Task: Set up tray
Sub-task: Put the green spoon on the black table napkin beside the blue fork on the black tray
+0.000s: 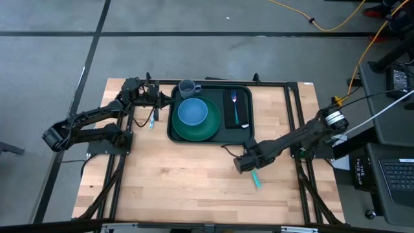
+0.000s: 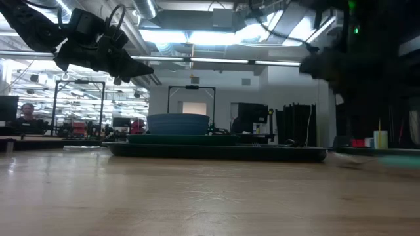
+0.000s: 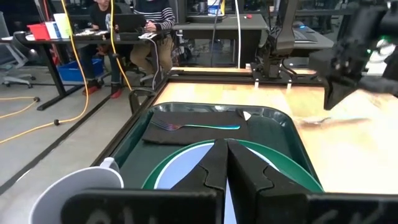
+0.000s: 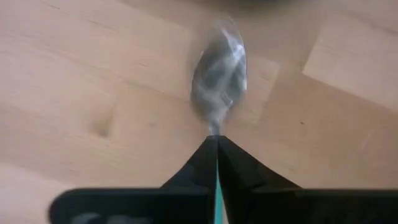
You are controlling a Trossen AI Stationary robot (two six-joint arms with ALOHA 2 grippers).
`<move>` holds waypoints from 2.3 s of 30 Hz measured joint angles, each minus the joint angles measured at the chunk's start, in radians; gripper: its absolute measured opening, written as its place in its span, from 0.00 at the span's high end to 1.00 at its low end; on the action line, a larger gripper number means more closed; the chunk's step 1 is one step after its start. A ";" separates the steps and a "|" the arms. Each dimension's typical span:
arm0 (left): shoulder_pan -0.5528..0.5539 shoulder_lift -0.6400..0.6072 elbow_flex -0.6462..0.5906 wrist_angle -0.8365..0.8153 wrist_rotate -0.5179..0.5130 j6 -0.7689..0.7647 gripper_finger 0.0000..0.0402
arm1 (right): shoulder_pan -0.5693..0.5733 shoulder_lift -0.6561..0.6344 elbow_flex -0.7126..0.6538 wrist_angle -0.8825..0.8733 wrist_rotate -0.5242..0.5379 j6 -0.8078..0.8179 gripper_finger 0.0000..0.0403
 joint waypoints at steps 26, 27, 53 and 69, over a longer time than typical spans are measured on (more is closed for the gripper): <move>0.000 0.000 0.000 0.000 0.000 0.027 0.99 | 0.047 -0.119 0.063 -0.066 0.038 -0.017 0.98; 0.000 0.000 0.000 0.000 0.000 0.020 0.99 | 0.057 -0.115 0.076 -0.065 0.038 -0.003 0.98; 0.000 0.000 0.000 -0.001 0.000 -0.122 0.99 | 0.413 0.165 0.354 -0.183 -0.066 0.377 0.99; 0.000 0.000 0.000 -0.001 0.000 -0.123 0.99 | 0.428 0.171 0.322 -0.182 0.018 0.375 0.73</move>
